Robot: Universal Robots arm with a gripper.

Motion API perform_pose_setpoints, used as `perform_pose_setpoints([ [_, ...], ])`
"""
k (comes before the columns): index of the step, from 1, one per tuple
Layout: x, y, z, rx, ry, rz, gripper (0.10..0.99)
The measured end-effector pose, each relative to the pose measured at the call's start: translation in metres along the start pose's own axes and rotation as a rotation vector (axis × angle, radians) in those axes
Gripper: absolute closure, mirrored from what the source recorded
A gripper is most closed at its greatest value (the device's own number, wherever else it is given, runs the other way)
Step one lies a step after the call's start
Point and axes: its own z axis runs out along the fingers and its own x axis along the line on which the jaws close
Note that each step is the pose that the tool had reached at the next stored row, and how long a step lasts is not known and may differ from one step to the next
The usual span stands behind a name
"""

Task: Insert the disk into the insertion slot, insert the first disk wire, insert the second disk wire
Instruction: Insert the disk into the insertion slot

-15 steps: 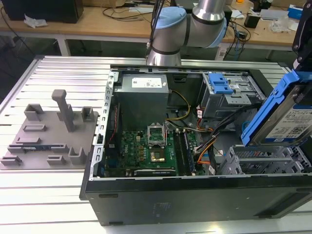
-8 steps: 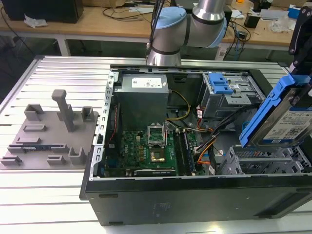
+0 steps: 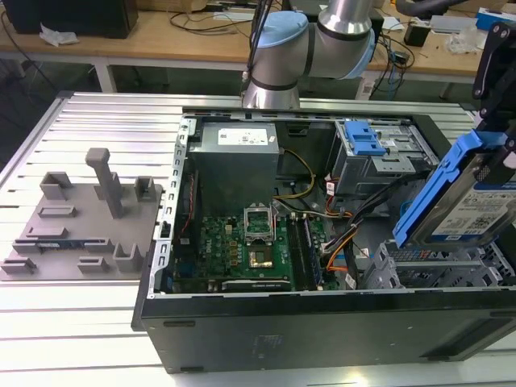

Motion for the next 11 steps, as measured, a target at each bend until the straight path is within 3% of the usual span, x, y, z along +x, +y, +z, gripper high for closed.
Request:
perform_pose_setpoints([
  [11, 0.0002, -0.0001, 0.0062, -0.001, 0.0000, -0.001, 0.722],
])
